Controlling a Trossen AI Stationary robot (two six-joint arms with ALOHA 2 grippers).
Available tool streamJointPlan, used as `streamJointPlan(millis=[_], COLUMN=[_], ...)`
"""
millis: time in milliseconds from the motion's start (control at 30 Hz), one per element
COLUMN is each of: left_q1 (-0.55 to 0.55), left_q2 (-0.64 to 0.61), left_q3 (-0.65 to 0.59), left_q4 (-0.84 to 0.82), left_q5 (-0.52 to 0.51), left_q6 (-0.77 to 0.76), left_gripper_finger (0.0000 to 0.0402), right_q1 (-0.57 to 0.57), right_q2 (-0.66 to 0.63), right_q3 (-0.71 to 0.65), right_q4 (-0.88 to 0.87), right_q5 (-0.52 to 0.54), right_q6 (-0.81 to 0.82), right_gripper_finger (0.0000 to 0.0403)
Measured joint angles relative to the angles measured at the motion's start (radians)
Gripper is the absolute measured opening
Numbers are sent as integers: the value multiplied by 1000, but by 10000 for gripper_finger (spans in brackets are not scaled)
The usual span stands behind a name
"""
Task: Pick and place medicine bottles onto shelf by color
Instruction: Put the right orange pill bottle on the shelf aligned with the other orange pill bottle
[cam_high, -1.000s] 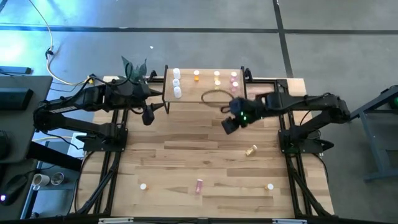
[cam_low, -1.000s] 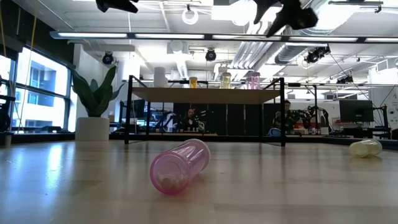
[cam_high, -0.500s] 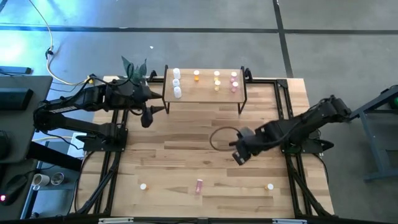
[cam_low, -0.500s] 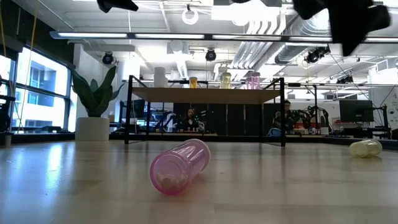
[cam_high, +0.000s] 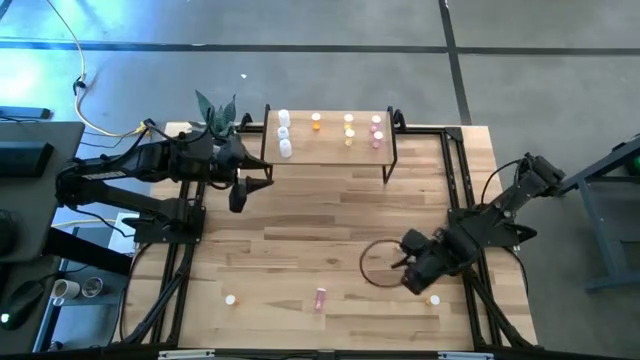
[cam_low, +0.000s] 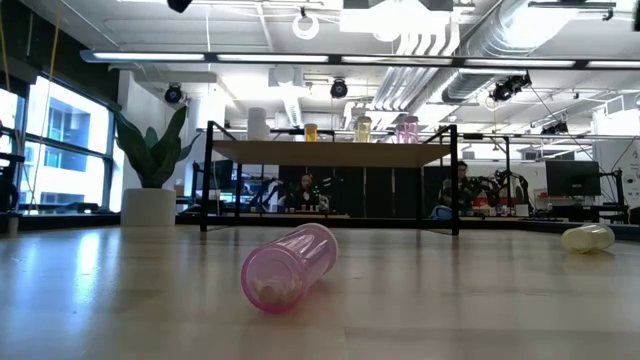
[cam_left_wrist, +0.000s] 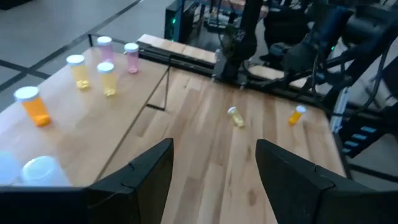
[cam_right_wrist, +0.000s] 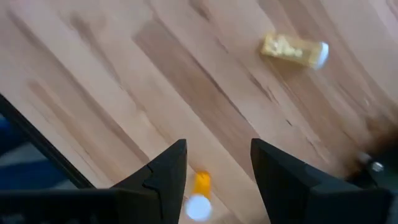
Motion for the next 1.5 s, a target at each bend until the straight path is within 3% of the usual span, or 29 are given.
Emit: streamJointPlan(millis=[400, 800, 1500], left_q1=[-59, -112, -137], left_q2=[77, 143, 144], left_q3=[0, -1, -1], left_q4=[44, 108, 146], left_q5=[-3, -3, -53], left_q6=[-21, -106, -106], left_gripper_finger=[216, 216, 216], right_q1=[290, 576, 664], right_q2=[0, 6, 306], right_q3=[0, -1, -2], right_q4=[-42, -24, 82], right_q5=[94, 238, 312], right_q6=[58, 355, 421], right_gripper_finger=[169, 169, 169])
